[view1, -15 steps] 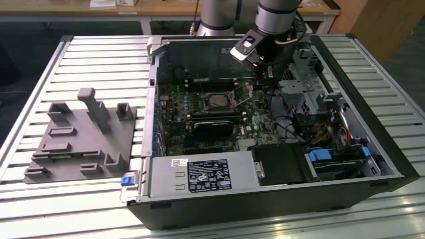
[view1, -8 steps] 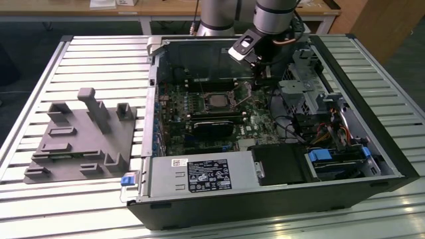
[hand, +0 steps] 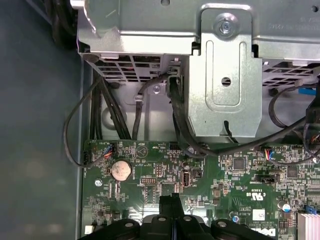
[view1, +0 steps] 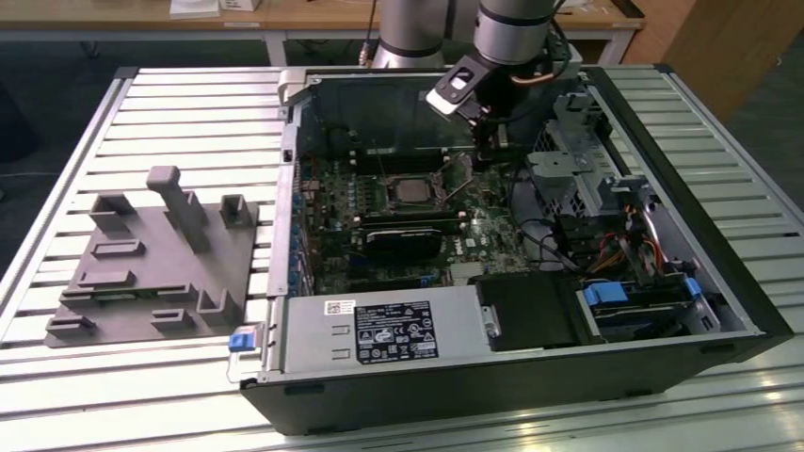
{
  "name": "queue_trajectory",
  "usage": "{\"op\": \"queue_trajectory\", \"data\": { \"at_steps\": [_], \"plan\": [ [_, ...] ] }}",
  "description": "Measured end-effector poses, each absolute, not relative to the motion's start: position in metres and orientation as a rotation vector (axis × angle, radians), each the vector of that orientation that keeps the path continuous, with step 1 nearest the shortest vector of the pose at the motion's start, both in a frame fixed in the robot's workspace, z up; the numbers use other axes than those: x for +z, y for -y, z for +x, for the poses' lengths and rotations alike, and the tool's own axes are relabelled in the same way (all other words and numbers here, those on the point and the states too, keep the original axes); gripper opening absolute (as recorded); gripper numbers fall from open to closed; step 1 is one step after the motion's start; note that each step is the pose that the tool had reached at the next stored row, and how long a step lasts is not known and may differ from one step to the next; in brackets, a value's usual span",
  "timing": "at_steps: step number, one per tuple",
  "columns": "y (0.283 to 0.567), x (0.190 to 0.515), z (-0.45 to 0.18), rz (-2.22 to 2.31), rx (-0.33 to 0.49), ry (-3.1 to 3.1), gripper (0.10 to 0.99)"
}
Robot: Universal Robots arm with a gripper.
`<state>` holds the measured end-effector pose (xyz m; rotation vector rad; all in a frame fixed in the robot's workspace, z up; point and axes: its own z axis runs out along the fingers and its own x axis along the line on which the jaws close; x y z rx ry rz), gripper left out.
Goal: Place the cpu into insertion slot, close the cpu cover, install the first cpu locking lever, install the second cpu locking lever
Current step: 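Close the cpu cover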
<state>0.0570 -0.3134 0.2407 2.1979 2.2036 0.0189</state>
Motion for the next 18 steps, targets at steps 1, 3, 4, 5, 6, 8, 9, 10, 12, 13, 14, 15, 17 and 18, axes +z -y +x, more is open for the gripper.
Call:
{"op": "queue_trajectory", "data": {
  "at_steps": [1, 3, 4, 5, 6, 8, 9, 10, 12, 13, 14, 15, 17, 18],
  "plan": [
    [0.3135, 0.2407, 0.0568, 2.198, 0.019, -2.204, 0.106],
    [0.3134, 0.2407, 0.0567, 2.198, 0.019, -2.204, 0.106],
    [0.3134, 0.2407, 0.0566, 2.198, 0.019, -2.204, 0.106],
    [0.3134, 0.2407, 0.0564, 2.198, 0.019, -2.204, 0.106],
    [0.3134, 0.2407, 0.0563, 2.198, 0.019, -2.204, 0.106],
    [0.3134, 0.2407, 0.0557, 2.198, 0.019, -2.204, 0.106],
    [0.3134, 0.2407, 0.0556, 2.198, 0.019, -2.204, 0.106],
    [0.3134, 0.2407, 0.0555, 2.198, 0.019, -2.204, 0.106],
    [0.3134, 0.2407, 0.0553, 2.198, 0.019, -2.204, 0.106],
    [0.3134, 0.2407, 0.0551, 2.198, 0.019, -2.204, 0.106],
    [0.3134, 0.2407, 0.0550, 2.198, 0.019, -2.204, 0.106],
    [0.3134, 0.2407, 0.0549, 2.198, 0.019, -2.204, 0.106],
    [0.3134, 0.2407, 0.0544, 2.198, 0.019, -2.204, 0.106],
    [0.3134, 0.2407, 0.0538, 2.198, 0.019, -2.204, 0.106]
  ]
}}
